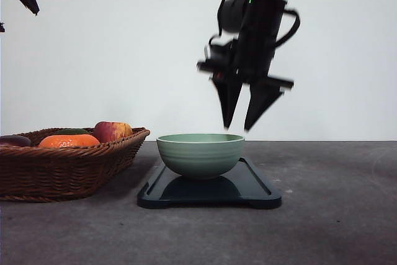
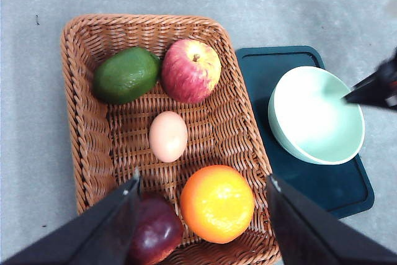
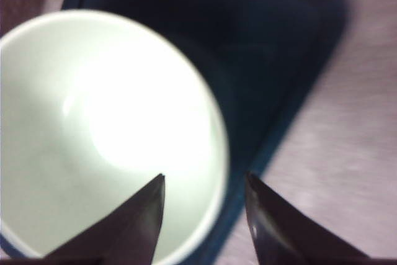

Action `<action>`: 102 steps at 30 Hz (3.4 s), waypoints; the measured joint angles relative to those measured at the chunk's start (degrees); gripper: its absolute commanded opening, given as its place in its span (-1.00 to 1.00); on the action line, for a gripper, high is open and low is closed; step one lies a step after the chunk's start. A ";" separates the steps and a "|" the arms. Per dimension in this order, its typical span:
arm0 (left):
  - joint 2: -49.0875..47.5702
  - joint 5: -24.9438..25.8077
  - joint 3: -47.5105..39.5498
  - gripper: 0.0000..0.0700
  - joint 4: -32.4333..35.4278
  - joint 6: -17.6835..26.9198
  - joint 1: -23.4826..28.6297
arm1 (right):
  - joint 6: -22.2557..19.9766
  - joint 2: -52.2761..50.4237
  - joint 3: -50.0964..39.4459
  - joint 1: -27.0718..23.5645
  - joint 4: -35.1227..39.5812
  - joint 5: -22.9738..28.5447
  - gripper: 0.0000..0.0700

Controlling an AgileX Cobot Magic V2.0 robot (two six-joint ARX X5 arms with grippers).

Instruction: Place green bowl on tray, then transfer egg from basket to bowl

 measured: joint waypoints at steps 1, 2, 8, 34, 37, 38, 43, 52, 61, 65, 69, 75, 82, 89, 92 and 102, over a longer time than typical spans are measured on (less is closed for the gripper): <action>0.00 0.00 0.00 0.13 0.00 0.00 0.00 | -0.09 -1.52 0.00 0.03 0.62 0.71 -0.28; 0.00 0.00 0.00 0.13 0.00 0.00 0.00 | -0.20 -3.30 -0.10 0.01 1.56 1.00 -0.28; 0.00 0.00 0.00 0.13 0.02 0.00 0.00 | -0.48 -14.16 -6.86 0.26 10.09 1.08 -0.28; 0.00 0.00 0.00 0.13 -0.53 -0.02 -0.23 | -0.90 -69.29 -70.36 0.34 37.05 -0.20 -0.28; 0.00 0.00 0.00 0.13 -0.84 -0.02 -0.77 | -0.90 -72.63 -73.03 0.32 34.81 0.61 -0.28; 0.00 0.00 0.00 0.13 -1.05 -0.02 -0.96 | -0.91 -73.70 -73.61 0.32 33.99 0.98 -0.28; 0.20 -0.03 0.00 0.13 -1.88 -0.02 -1.85 | -0.90 -77.71 -74.36 0.32 33.46 1.46 -0.28; 8.96 -9.77 1.09 0.14 -1.85 0.60 -6.97 | -0.88 -77.92 -74.36 0.32 34.82 1.49 -0.28; 25.10 -14.99 5.67 0.27 0.89 2.37 -10.86 | -0.85 -77.89 -74.36 0.32 34.36 1.49 -0.28; 30.85 -15.55 8.50 0.27 2.33 2.59 -11.22 | -0.75 -77.89 -74.36 0.32 34.37 1.49 -0.28; 34.15 -15.59 9.75 0.27 4.75 2.68 -11.24 | -0.48 -77.89 -74.36 0.32 34.38 1.49 -0.28; 36.21 -15.67 10.21 0.27 6.59 2.82 -11.41 | -0.42 -77.89 -74.36 0.32 34.40 1.49 -0.28; 39.95 -15.76 10.21 0.27 8.17 2.94 -11.41 | -0.40 -77.89 -74.36 0.32 34.40 1.69 -0.28; 42.02 -15.76 10.21 0.27 8.79 2.95 -11.41 | -0.23 -77.89 -74.36 0.32 34.40 2.71 -0.28; 42.04 -15.76 10.21 0.26 9.13 2.95 -11.41 | -0.20 -77.89 -74.36 0.32 34.40 3.02 -0.28; 42.10 -16.21 10.21 -0.30 9.07 2.95 -11.41 | -0.20 -77.89 -74.36 0.32 34.86 3.04 -0.28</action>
